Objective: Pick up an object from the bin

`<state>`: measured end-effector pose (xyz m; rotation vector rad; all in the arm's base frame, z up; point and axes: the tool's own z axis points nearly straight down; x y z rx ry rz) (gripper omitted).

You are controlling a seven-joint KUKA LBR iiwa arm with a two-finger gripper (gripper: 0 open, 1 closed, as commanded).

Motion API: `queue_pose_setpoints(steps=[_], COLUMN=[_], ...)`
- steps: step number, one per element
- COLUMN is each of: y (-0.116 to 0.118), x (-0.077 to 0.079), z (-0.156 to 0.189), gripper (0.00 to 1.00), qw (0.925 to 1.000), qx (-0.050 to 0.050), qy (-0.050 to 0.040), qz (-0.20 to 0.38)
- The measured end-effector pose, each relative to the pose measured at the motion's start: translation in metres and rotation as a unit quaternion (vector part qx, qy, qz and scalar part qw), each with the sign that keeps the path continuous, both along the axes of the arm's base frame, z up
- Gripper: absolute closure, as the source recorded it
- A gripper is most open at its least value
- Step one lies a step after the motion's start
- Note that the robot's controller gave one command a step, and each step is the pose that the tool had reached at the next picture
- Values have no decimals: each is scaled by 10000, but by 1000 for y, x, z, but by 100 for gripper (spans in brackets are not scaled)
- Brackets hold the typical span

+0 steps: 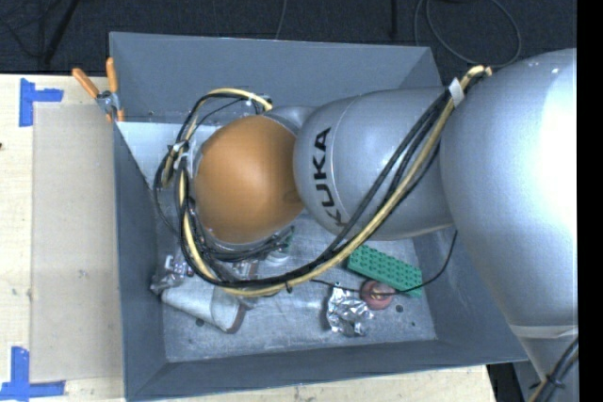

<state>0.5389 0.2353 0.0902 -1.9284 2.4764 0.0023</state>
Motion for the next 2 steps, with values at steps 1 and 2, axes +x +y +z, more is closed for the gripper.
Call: queue_pose_setpoints(steps=[1, 2], y=[0, -3], x=[-1, 4], z=[0, 131], gripper=[100, 100], qw=[10000, 9998], qx=[2, 4], qy=[17, -24], qz=[-23, 211])
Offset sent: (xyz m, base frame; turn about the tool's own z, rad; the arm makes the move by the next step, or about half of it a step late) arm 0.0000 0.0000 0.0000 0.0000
